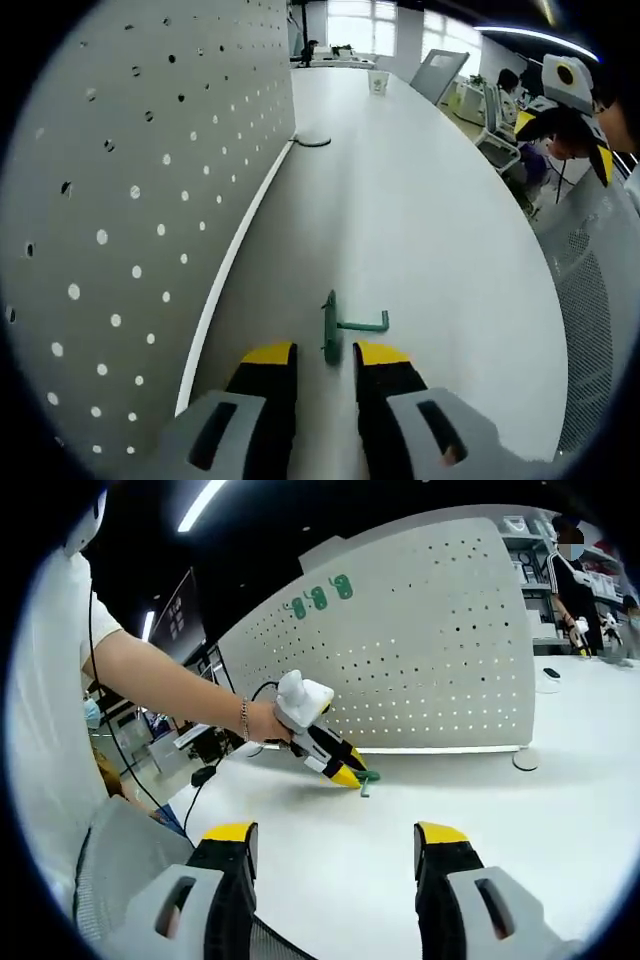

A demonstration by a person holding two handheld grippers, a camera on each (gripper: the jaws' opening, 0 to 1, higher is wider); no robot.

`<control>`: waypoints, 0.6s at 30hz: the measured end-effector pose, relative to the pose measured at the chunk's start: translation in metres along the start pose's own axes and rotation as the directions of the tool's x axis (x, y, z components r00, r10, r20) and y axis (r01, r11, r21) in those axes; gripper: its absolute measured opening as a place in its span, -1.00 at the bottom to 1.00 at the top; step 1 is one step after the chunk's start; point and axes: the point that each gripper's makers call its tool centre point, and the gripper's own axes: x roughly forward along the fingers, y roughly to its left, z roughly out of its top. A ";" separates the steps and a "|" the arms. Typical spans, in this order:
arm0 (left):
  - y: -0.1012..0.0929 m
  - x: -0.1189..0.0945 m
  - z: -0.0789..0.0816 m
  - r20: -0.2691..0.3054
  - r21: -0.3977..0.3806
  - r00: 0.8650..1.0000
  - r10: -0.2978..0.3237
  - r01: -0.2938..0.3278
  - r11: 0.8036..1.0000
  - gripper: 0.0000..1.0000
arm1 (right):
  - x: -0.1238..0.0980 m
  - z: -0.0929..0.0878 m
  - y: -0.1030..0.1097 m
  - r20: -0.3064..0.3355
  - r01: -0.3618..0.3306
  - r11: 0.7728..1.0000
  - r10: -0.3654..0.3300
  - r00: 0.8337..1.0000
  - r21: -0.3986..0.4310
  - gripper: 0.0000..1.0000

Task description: Insert the hook assembly into the mounting plate slot until the hook locks in place.

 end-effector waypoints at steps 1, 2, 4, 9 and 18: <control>0.001 0.000 0.000 0.005 -0.008 1.000 0.006 -0.006 1.000 -0.68 | 0.000 0.000 0.000 0.000 0.000 1.000 0.000 1.000 0.001 0.21; 0.000 -0.001 -0.001 0.007 -0.012 1.000 0.011 -0.011 1.000 -0.71 | 0.000 0.000 0.000 0.001 0.000 1.000 0.000 1.000 0.002 0.21; 0.001 0.000 -0.001 0.009 -0.008 1.000 0.017 -0.017 1.000 -0.73 | -0.001 -0.001 -0.001 0.002 0.001 1.000 -0.001 1.000 0.004 0.21; 0.000 0.001 0.000 0.001 0.016 1.000 0.016 -0.016 1.000 -0.76 | 0.000 -0.001 -0.001 -0.002 0.001 1.000 -0.001 1.000 0.005 0.20; -0.003 0.002 0.002 0.004 0.024 1.000 0.010 -0.010 1.000 -0.89 | 0.000 0.001 -0.003 0.001 0.002 1.000 -0.002 1.000 0.006 0.18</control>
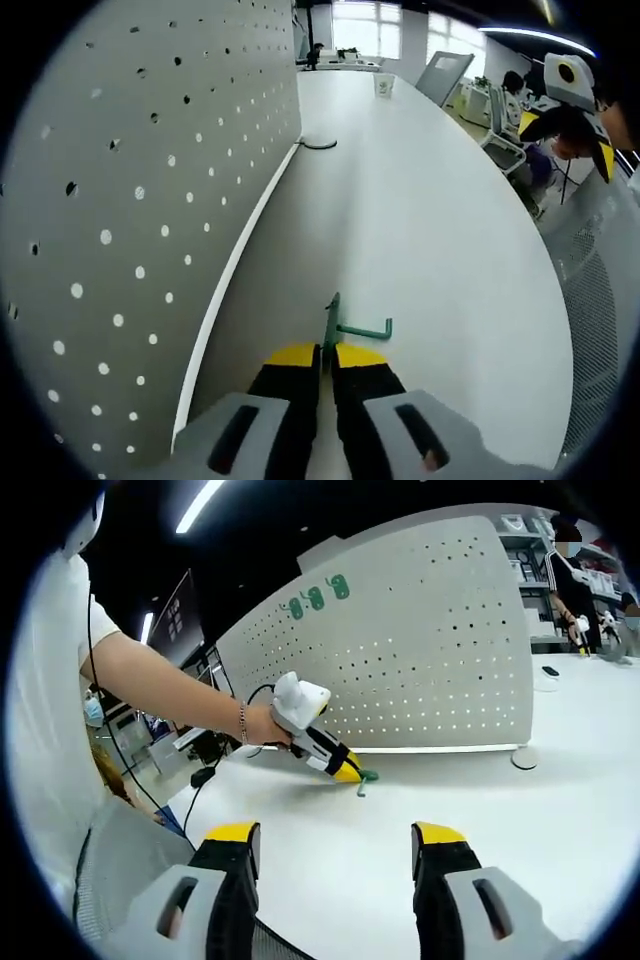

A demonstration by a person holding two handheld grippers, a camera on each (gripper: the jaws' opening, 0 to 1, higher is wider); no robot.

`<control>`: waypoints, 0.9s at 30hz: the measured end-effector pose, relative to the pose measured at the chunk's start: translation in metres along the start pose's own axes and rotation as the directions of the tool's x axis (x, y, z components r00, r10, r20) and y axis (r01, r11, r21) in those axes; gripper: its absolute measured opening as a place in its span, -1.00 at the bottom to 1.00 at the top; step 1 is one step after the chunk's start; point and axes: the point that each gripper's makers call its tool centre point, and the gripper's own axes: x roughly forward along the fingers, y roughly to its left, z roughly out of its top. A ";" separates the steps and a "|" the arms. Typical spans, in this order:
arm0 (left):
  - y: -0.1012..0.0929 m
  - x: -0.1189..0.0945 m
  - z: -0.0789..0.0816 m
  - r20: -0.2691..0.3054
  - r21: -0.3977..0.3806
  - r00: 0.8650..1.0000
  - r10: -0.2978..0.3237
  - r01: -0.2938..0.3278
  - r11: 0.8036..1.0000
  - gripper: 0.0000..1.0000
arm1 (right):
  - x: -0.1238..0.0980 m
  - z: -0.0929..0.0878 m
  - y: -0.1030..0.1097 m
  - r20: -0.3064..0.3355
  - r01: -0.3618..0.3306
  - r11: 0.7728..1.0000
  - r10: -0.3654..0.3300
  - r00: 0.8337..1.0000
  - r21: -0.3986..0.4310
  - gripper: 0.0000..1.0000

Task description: Insert the hook assembly into the mounting plate slot until the hook locks in place.

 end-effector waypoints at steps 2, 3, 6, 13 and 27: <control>0.000 0.000 0.000 0.000 -0.002 1.000 -0.002 0.002 1.000 -0.91 | 0.000 0.000 0.000 0.000 -0.001 1.000 0.001 1.000 0.000 0.17; -0.001 0.000 0.000 -0.001 -0.008 1.000 -0.005 0.005 1.000 -0.92 | 0.000 0.000 0.000 0.001 -0.001 1.000 0.001 1.000 0.000 0.17; -0.001 -0.001 0.000 -0.005 0.001 1.000 -0.004 0.004 1.000 -0.93 | 0.000 0.000 0.000 0.003 -0.002 1.000 0.002 1.000 0.002 0.17; 0.000 0.000 0.000 -0.009 0.006 1.000 -0.006 0.006 1.000 -0.94 | 0.000 0.000 -0.001 0.003 -0.001 1.000 0.001 1.000 0.002 0.17; 0.004 -0.008 0.005 0.067 -0.014 0.997 0.030 -0.029 0.999 -0.96 | -0.002 0.000 -0.001 0.007 0.003 1.000 -0.003 1.000 0.005 0.17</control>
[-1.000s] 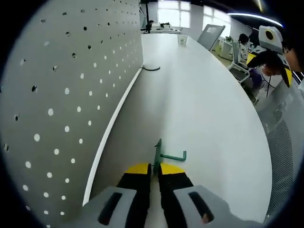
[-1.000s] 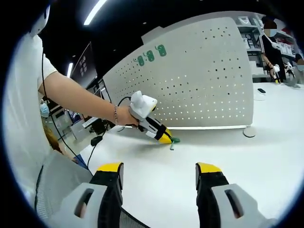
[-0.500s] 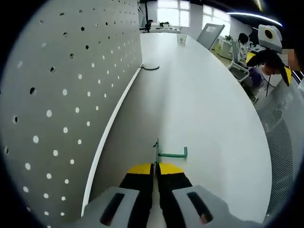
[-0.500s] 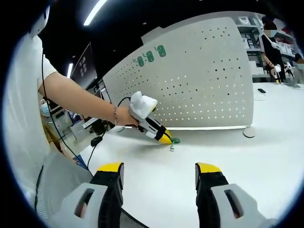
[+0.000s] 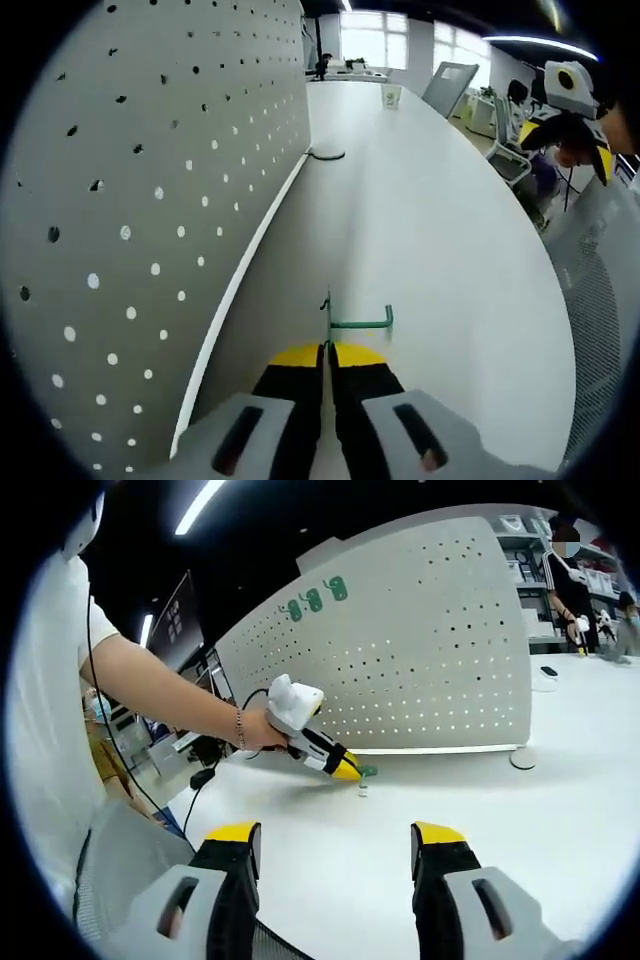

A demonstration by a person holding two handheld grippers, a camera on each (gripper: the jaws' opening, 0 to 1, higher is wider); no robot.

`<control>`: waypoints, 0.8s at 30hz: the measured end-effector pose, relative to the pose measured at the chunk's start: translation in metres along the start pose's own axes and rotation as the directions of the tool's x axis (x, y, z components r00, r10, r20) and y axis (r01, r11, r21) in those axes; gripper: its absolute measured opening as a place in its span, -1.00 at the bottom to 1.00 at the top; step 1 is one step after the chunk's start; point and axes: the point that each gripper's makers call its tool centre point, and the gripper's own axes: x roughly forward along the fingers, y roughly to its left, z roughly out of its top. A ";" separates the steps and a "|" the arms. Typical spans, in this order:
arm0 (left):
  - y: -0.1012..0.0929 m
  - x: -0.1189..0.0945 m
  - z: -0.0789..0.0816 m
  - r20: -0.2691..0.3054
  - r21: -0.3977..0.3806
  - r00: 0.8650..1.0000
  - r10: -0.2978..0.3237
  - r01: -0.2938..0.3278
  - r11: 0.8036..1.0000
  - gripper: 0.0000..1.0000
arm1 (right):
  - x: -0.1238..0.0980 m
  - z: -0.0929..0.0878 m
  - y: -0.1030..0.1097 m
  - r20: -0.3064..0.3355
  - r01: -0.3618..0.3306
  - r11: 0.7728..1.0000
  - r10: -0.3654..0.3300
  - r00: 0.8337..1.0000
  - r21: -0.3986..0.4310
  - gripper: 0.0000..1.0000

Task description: Insert the hook assembly into the mounting plate slot until the hook locks in place.

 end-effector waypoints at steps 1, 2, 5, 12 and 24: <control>0.000 -0.001 0.002 0.008 -0.005 1.000 -0.001 0.001 1.000 -0.96 | 0.000 0.000 0.000 0.000 0.001 1.000 -0.001 1.000 0.001 0.17; 0.001 -0.003 0.004 0.019 -0.008 1.000 0.006 -0.005 1.000 -0.96 | 0.000 0.000 0.000 0.002 0.001 1.000 -0.001 1.000 0.004 0.17; 0.003 -0.006 0.011 0.049 -0.015 0.999 0.017 -0.016 1.000 -0.96 | 0.001 0.000 0.000 0.005 0.000 1.000 0.000 1.000 0.006 0.17; 0.004 -0.016 0.023 0.103 -0.003 0.994 0.036 -0.036 0.999 -0.96 | 0.003 0.003 0.003 0.009 -0.009 1.000 0.009 1.000 0.000 0.17; 0.004 -0.035 0.036 0.167 -0.003 0.983 0.072 -0.073 0.997 -0.96 | 0.004 0.009 0.007 0.023 -0.020 1.000 0.021 1.000 -0.013 0.17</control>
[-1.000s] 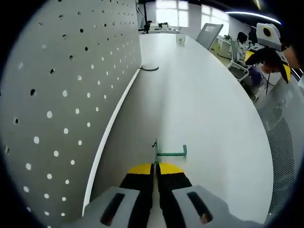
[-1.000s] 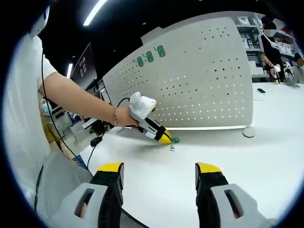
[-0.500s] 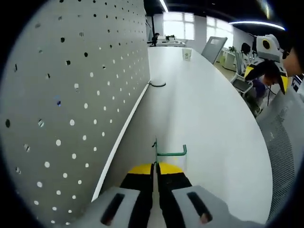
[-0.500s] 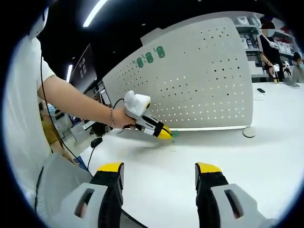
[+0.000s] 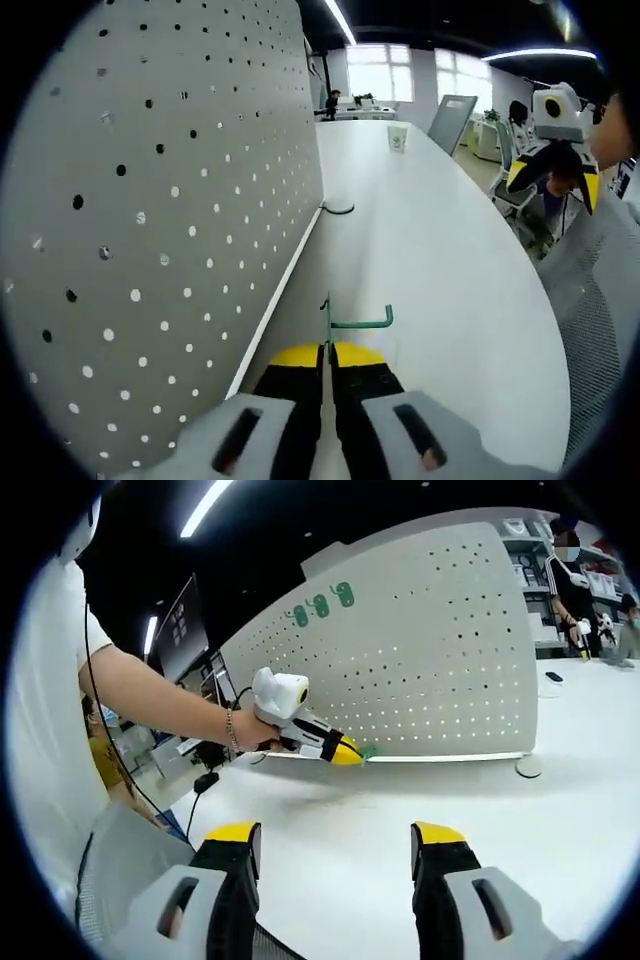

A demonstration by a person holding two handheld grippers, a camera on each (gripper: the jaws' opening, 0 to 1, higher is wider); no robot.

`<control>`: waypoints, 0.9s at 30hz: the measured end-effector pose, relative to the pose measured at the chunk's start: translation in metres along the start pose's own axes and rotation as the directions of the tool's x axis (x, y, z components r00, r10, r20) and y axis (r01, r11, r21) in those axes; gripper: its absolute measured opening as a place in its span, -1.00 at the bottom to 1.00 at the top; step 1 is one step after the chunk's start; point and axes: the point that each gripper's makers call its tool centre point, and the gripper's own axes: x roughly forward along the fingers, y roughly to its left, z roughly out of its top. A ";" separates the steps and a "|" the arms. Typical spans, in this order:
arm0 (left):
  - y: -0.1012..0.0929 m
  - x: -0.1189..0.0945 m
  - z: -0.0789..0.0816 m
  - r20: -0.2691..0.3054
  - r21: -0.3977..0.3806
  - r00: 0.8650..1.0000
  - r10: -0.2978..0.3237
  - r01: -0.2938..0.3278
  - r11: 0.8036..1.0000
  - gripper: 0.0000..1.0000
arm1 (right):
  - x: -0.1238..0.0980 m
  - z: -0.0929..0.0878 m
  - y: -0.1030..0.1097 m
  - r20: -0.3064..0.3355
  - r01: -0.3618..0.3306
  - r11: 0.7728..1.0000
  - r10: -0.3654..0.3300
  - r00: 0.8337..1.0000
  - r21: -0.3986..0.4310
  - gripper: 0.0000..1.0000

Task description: Insert the hook assembly into the mounting plate slot until the hook locks in place.

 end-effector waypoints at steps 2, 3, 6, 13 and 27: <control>0.000 -0.004 0.002 0.009 0.003 1.000 0.008 -0.008 1.000 -0.96 | 0.000 0.001 0.000 0.004 0.000 1.000 0.000 1.000 0.001 0.17; 0.000 -0.006 0.002 0.011 0.003 1.000 0.011 -0.011 1.000 -0.96 | 0.000 0.001 0.001 0.005 -0.002 1.000 0.002 1.000 0.000 0.17; -0.001 -0.010 0.003 0.016 0.015 1.000 0.017 -0.017 1.000 -0.96 | 0.000 0.001 0.003 0.003 -0.008 1.000 0.008 1.000 -0.004 0.17; -0.001 -0.022 0.015 0.055 0.012 0.998 0.041 -0.041 0.999 -0.96 | 0.001 0.004 0.007 0.010 -0.016 1.000 0.016 1.000 -0.012 0.17; -0.008 -0.042 0.035 0.136 -0.020 0.988 0.070 -0.068 0.997 -0.96 | 0.000 0.011 0.012 0.028 -0.022 1.000 0.023 0.999 -0.018 0.17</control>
